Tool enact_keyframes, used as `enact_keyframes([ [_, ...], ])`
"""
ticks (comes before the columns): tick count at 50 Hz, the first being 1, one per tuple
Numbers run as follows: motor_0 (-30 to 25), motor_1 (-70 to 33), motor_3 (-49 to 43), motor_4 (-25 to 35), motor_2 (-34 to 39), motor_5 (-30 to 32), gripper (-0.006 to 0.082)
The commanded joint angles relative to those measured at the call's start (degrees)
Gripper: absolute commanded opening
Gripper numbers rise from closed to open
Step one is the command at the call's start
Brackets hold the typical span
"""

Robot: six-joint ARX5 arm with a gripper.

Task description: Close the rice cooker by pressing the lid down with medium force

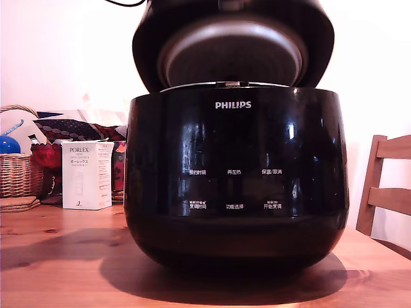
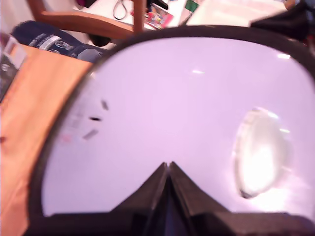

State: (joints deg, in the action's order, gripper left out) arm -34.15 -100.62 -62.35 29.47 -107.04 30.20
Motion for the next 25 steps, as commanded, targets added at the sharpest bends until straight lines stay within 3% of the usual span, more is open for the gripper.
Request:
enact_keyframes([
  [1, -0.31, 1.95, 1.25, 0.09, 2.75, -0.22, -0.0021],
  [25, -0.33, 4.0, 2.21, 0.13, 7.63, -1.4, -0.0021],
])
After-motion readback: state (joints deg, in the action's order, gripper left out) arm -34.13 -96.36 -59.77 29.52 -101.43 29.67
